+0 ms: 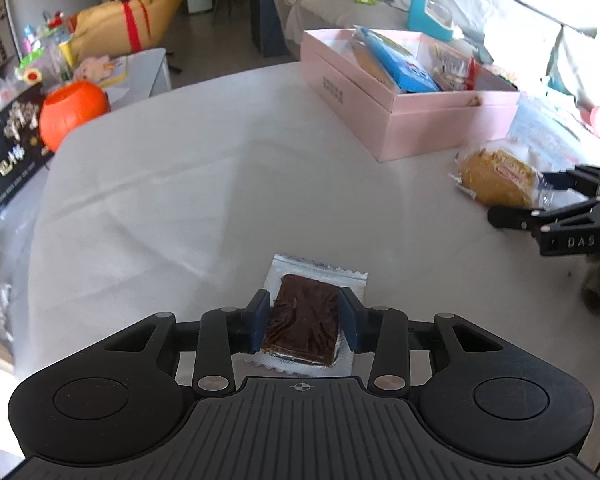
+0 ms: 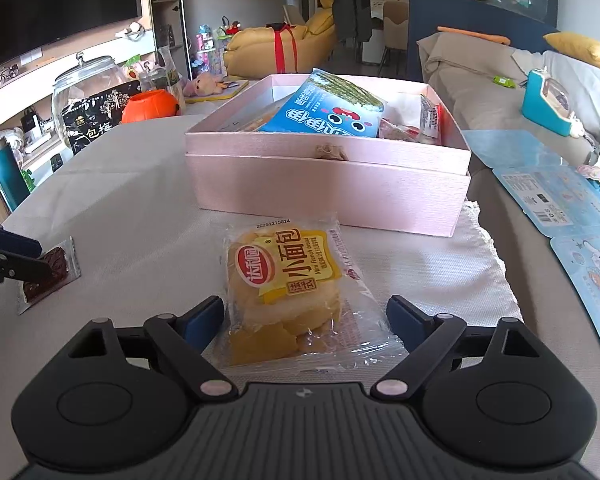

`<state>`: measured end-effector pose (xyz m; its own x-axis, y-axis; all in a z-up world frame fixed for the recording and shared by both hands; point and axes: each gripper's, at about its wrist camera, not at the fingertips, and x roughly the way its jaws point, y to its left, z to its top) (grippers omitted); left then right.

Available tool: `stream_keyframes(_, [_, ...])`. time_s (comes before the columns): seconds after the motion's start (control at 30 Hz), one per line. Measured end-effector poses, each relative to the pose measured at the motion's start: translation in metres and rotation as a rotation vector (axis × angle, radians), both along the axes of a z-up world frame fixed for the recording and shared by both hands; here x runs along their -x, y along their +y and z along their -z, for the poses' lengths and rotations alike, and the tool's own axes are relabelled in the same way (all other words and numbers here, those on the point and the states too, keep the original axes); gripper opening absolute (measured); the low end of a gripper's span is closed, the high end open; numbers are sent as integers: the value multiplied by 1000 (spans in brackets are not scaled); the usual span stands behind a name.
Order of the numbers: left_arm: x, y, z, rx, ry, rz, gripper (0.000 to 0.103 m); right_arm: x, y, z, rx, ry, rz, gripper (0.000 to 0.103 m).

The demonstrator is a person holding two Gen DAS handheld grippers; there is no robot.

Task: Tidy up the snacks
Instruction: 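Grasp the brown chocolate bar packet with the left tool while the right tool holds the bun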

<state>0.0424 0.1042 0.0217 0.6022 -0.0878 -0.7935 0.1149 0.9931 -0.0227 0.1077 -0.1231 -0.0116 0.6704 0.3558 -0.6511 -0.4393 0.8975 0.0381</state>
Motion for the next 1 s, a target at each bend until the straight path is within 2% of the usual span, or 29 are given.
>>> stream_keyframes(0.03, [-1,0,3,4,14,2,47,0,0,0,1,0,-1,90])
stream_keyframes(0.23, [4,-10,8,5,-38,-38,52,0,1,1,6,1,-6,91])
stream_keyframes(0.37, [-8,-24,9,80,-66,-70,46,-1,3,1,15,8,-19,96])
stream_keyframes(0.5, [-27,-41,14,64,-132,-155,44,-3,9,2,46,20,-40,101])
stream_keyframes(0.67, [-20,-47,23,20,-222,-128,44,-4,10,0,67,61,-41,103])
stream_keyframes(0.83, [-14,-41,25,59,-246,-122,44,-6,12,-5,76,108,-22,103])
stream_keyframes(0.9, [-13,-38,25,79,-249,-124,44,-4,12,-10,44,125,-22,99])
stream_keyframes(1.0, [-12,-37,26,93,-252,-126,44,5,13,-26,-14,91,-64,98])
